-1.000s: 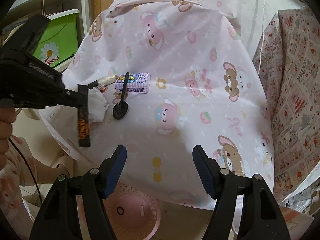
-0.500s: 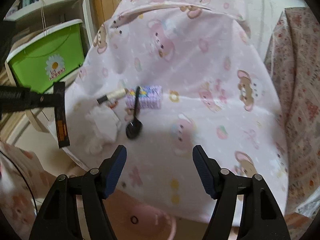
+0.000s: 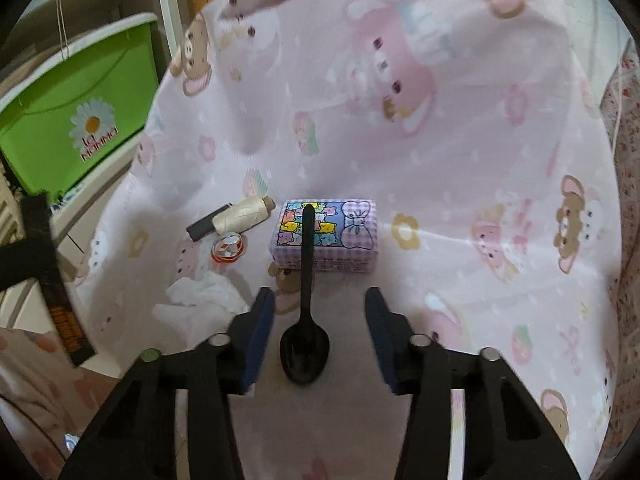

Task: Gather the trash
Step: 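Grasp the black-and-orange packet with the left tool while the right tool grasps the black spoon, then carry the packet and spoon over the pink basket and open both tools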

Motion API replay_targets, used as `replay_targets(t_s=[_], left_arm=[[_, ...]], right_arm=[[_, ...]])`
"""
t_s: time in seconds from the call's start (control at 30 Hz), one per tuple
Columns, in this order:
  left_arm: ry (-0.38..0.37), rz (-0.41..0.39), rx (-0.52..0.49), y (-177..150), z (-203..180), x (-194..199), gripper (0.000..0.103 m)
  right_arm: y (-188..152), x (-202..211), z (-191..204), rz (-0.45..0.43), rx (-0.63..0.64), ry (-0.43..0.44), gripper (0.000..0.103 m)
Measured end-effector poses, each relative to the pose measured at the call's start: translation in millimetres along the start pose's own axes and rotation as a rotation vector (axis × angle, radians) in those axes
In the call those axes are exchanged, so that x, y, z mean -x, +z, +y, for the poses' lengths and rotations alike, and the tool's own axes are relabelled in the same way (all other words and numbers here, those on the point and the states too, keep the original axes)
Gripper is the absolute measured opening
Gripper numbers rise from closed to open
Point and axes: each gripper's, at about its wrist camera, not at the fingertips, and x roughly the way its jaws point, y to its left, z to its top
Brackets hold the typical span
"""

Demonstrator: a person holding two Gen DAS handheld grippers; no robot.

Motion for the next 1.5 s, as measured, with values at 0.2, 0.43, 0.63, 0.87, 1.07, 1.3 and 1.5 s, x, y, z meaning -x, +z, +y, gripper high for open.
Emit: replay_targets(t_s=[0.2, 0.43, 0.63, 0.87, 1.07, 1.3, 1.5], left_arm=[[-0.011, -0.005, -0.008, -3.4, 0.1, 1.6, 0.004], [-0.012, -0.023, -0.025, -6.2, -3.8, 10.8, 0.004], [-0.015, -0.046, -0.041, -10.2, -6.5, 23.3, 0.004], [-0.044, -0.026, -0.037, -22.0, -10.7, 29.5, 0.004], [-0.085, 0.009, -0.047, -37.6, -16.0, 31.9, 0.004], [-0.113, 0.063, -0.068, -60.4, -26.5, 27.6, 0.004], [-0.130, 0.122, -0.088, -74.6, -34.2, 19.9, 0.004]], right_arm=[[4.0, -20.8, 4.4, 0.037, 0.001, -0.011, 0.025], [5.7, -9.6, 5.8, -0.023, 0.014, -0.013, 0.007], [-3.0, 32.8, -0.4, -0.111, 0.017, -0.007, 0.007], [-20.3, 86.2, -13.5, -0.163, -0.019, 0.024, 0.007], [-44.1, 130.1, -16.5, -0.168, -0.002, 0.087, 0.007], [-82.3, 160.0, -4.6, -0.144, 0.049, 0.114, 0.007], [-104.3, 160.2, -3.2, -0.103, 0.019, 0.147, 0.007]])
